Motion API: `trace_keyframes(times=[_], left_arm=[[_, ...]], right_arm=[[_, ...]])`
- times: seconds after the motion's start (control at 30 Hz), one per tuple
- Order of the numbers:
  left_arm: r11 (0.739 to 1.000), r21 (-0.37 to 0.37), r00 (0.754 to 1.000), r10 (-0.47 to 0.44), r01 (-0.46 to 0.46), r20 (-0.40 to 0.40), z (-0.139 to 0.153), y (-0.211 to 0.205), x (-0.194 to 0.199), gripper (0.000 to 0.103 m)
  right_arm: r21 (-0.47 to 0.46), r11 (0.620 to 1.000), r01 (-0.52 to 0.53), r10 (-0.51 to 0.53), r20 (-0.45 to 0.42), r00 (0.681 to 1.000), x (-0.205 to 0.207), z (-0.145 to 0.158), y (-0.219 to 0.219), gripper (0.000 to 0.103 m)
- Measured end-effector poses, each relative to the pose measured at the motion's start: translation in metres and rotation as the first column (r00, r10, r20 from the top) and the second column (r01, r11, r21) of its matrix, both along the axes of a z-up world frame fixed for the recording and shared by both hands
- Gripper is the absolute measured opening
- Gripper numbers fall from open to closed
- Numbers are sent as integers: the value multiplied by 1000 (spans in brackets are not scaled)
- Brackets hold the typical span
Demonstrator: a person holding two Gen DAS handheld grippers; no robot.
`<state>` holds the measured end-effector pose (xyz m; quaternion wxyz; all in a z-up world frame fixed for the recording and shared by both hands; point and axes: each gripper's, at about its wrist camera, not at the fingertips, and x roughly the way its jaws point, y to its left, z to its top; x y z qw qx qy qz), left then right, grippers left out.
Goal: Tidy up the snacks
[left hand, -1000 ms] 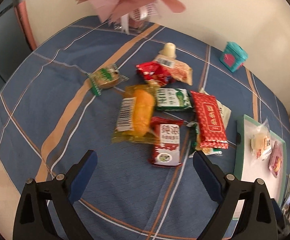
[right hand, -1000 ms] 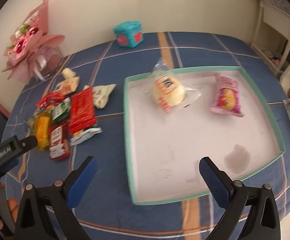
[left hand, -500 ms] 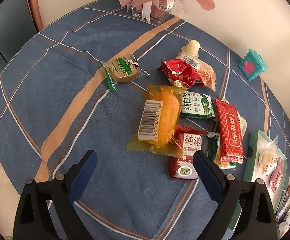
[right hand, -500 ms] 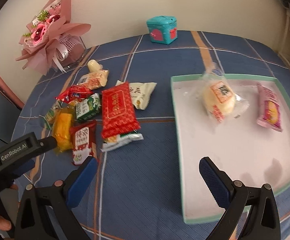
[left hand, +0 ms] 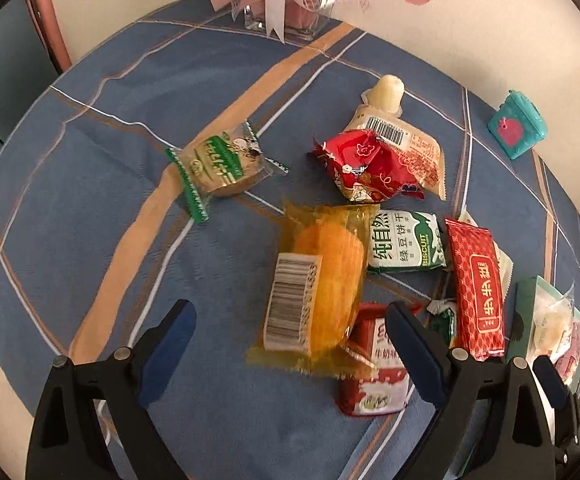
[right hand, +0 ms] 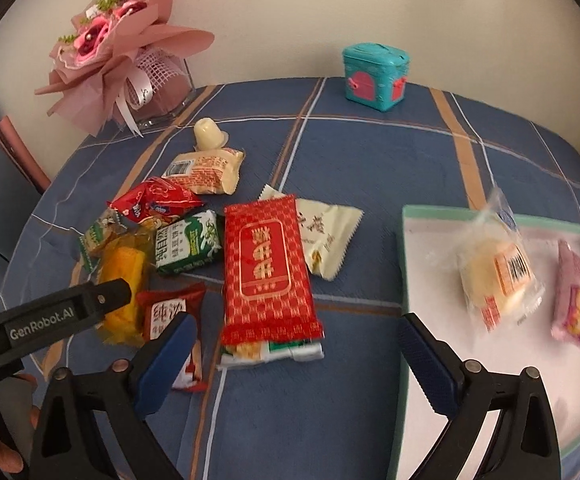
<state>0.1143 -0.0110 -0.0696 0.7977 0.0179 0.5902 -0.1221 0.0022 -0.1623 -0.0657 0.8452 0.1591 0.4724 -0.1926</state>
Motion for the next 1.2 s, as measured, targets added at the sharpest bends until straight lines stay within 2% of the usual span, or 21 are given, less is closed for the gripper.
trace_keyframes(times=[0.3, 0.5, 0.57, 0.6, 0.73, 0.93, 1.2], left_arm=[[1000, -24, 999, -1, 0, -37, -14, -5, 17, 72], [999, -47, 999, -18, 15, -45, -14, -14, 23, 50], [999, -48, 999, -22, 20, -41, -13, -16, 24, 45], [998, -55, 999, -21, 19, -44, -12, -16, 24, 43], [997, -80, 999, -16, 12, -47, -7, -12, 24, 42], [993, -115, 1000, -11, 11, 6, 16, -11, 21, 41], [989, -147, 998, -7, 17, 64, 41, -13, 8, 41]], right_arm=[[-31, 999, -43, 41, -51, 998, 32, -19, 2, 88], [-9, 999, -37, 36, -56, 998, 37, -23, 0, 62], [-13, 999, -37, 36, -56, 998, 38, -20, 2, 52], [-16, 999, -38, 37, -57, 998, 38, -19, 3, 50], [5, 1000, -27, 27, -52, 998, 36, -15, 2, 47], [47, 999, 6, -6, -11, 1000, 27, 0, -5, 47], [78, 993, 91, -89, -22, 996, 6, 19, -25, 47]])
